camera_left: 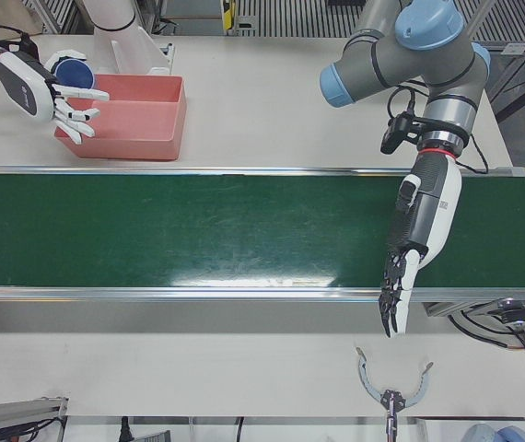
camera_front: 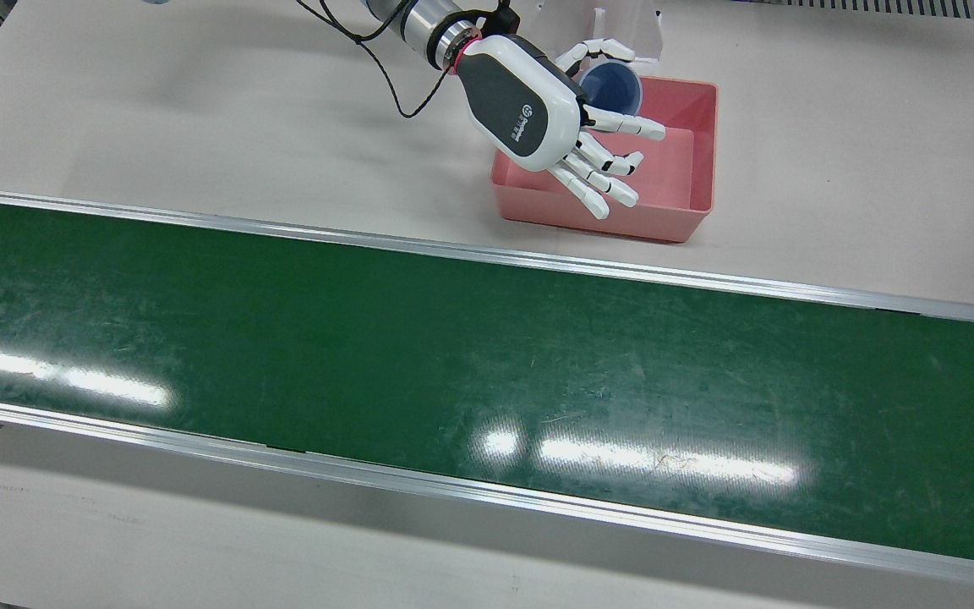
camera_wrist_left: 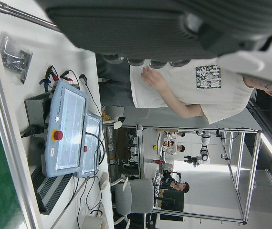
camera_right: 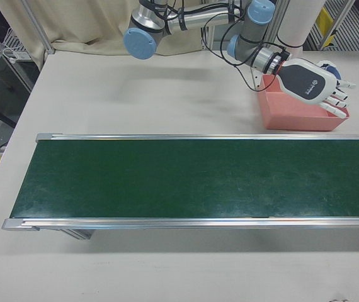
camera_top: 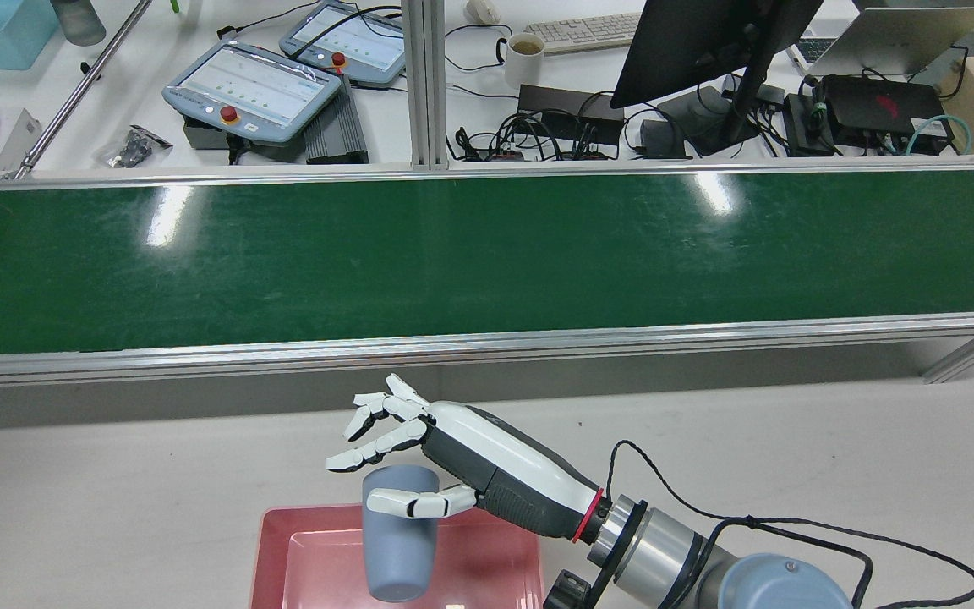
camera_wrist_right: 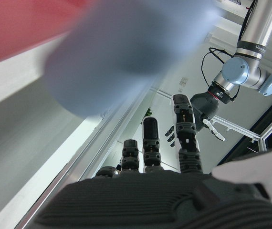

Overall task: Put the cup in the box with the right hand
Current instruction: 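Carry the cup to the pink box, lower it and open the hand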

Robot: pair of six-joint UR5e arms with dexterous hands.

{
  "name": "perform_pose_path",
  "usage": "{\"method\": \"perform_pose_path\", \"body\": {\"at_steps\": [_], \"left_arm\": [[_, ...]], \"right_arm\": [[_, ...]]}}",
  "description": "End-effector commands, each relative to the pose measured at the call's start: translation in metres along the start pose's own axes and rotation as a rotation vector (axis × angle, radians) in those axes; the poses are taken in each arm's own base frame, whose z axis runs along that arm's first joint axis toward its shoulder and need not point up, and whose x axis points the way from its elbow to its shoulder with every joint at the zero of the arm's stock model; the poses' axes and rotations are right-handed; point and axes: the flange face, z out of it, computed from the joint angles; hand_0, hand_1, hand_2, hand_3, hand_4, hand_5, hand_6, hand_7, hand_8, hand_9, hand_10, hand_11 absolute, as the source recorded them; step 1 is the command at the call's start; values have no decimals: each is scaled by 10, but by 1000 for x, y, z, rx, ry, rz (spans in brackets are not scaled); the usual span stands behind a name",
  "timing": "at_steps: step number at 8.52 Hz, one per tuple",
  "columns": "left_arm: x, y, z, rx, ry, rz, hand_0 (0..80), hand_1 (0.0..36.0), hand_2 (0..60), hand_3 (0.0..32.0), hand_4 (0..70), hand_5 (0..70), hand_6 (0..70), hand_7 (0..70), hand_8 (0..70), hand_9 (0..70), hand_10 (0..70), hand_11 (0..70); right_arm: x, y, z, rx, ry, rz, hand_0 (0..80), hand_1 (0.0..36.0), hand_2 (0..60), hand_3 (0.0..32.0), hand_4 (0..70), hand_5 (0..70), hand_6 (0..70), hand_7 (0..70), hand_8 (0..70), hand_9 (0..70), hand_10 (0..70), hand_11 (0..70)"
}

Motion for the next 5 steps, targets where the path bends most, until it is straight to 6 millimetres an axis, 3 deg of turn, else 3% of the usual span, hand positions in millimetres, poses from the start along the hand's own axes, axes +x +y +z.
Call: {"method": "perform_pose_path", "body": {"at_steps": [1,2,3,4,5], "left_arm": [[0,0,0,1,1,0,0,0,0,0,0,0,0,0,0,0,0,0],[0,0,0,0,1,0,0,0,0,0,0,0,0,0,0,0,0,0],[0,-1,0,1,0,0,0,0,0,0,0,0,0,0,0,0,0,0],[0,0,0,0,0,0,0,0,0,0,0,0,0,0,0,0,0,0],[0,0,0,0,0,0,0,0,0,0,0,0,0,0,0,0,0,0]], "right_arm": [[9,3,-3,0,16,6,25,0,0,0,390,0,132,700,99,263,0,0],[5,3,-3,-1,12,10,52,0,0,0,383,0,140,700,113,286,0,0],[-15,-19,-2,19,-12,4,334,19,23,0,377,14,169,700,157,356,1,3],[-48,-59,-21,66,-46,15,530,360,600,0,170,106,205,700,204,411,31,73],[-89,-113,-40,124,-82,38,535,360,600,0,133,107,195,700,189,386,30,74]]}}
